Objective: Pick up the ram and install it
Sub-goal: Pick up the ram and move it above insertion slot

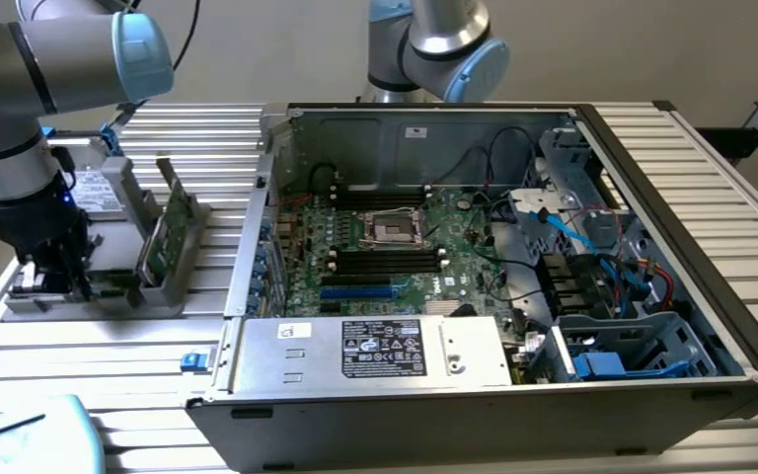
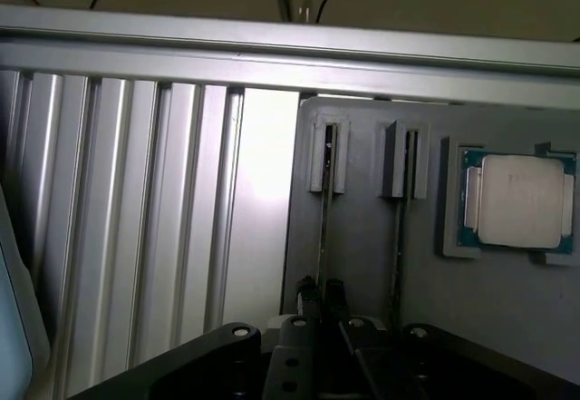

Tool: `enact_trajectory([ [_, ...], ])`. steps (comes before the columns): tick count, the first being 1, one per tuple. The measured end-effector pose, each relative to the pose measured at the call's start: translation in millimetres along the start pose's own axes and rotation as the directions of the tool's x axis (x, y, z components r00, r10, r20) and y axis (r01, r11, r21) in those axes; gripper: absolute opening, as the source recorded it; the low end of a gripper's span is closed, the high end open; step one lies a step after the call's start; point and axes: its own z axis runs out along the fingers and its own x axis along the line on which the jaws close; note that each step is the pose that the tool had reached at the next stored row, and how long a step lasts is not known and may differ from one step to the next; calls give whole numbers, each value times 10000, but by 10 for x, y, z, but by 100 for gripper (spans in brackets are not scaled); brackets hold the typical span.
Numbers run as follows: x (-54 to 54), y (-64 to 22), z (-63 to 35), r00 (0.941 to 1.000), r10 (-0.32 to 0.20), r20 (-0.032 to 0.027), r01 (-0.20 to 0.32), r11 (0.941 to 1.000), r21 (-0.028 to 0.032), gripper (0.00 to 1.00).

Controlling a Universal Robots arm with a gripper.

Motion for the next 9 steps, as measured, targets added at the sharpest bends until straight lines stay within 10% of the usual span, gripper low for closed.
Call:
enact_trajectory([
  [9, 5, -4, -89, 10000, 53, 7, -53, 10000, -5, 14],
])
